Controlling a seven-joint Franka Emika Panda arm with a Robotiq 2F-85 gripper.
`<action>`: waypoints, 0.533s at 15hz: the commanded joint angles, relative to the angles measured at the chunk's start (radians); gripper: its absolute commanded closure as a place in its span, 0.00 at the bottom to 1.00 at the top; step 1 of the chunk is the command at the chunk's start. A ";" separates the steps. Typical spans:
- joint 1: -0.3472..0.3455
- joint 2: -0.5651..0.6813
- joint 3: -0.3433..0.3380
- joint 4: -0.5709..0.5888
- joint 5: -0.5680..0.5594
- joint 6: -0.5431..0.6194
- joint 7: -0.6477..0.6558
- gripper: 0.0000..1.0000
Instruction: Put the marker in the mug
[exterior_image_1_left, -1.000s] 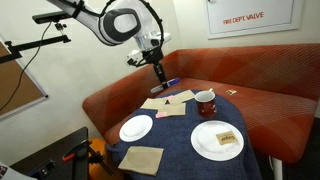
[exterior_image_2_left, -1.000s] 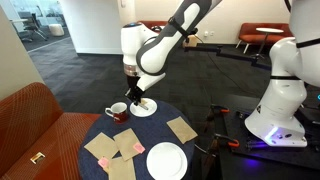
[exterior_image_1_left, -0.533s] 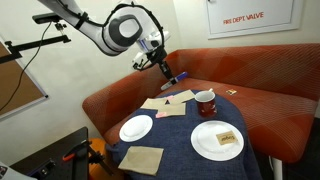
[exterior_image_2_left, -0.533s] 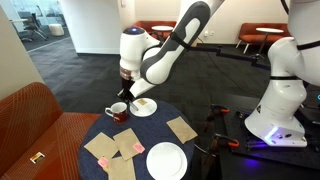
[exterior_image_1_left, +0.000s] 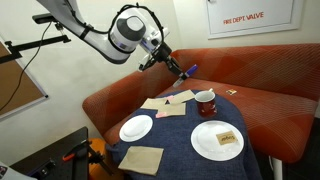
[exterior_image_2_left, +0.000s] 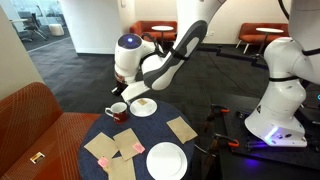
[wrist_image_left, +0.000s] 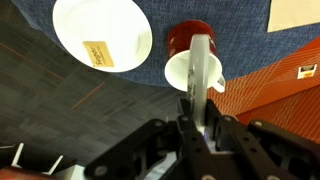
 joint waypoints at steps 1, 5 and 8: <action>0.093 0.092 -0.114 0.083 -0.114 -0.010 0.203 0.95; 0.143 0.185 -0.182 0.152 -0.183 -0.046 0.364 0.95; 0.179 0.254 -0.230 0.198 -0.228 -0.069 0.481 0.95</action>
